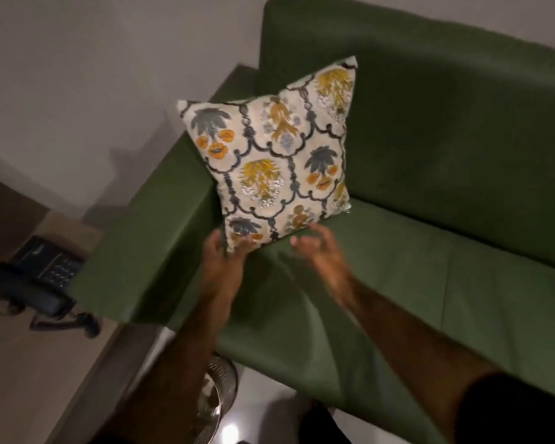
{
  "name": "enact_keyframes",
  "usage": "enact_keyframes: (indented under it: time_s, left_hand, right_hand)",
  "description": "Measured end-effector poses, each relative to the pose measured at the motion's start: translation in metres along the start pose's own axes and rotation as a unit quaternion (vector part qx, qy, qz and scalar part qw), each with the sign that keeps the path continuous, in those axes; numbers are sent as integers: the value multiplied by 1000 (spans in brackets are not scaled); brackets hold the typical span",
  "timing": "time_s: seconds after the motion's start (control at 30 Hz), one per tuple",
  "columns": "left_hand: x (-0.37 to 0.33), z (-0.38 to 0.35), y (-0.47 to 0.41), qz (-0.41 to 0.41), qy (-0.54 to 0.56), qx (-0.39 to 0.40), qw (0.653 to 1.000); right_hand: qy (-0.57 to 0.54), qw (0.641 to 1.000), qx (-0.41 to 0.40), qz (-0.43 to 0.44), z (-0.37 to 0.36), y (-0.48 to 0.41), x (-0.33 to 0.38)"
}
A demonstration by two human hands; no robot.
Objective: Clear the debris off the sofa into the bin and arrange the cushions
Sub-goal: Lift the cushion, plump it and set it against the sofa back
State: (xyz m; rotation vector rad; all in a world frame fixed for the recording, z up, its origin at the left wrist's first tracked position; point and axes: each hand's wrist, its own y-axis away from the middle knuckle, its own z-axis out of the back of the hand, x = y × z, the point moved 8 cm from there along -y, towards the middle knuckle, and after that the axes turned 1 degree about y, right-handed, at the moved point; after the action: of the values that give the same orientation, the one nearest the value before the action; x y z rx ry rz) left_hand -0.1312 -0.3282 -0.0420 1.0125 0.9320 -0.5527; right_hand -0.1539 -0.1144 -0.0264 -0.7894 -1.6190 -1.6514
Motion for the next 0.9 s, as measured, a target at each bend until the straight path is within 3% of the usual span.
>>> enact_keyframes:
  time_s: [0.13,0.23,0.4,0.63,0.9]
  left_hand:
    - [-57,-23,-69,-12,22,5,1000]
    - [-68,-41,-95,-1,67,5,998]
    - [-59,-51,-93,-29,32,-21,999]
    - [-50,-72,-49,-42,47,56,996]
    - [-59,-175,-16,-68,-30,202,976]
  right_hand:
    - [87,992,-43,86,50,-92,61]
    - [112,988,-59,87,72,-139,81]
    - [123,991,9,58,74,-181,78]
    - [-4,996,-36,82,98,-121,34]
    - [-54,973,-217,52,213,-38,-12]
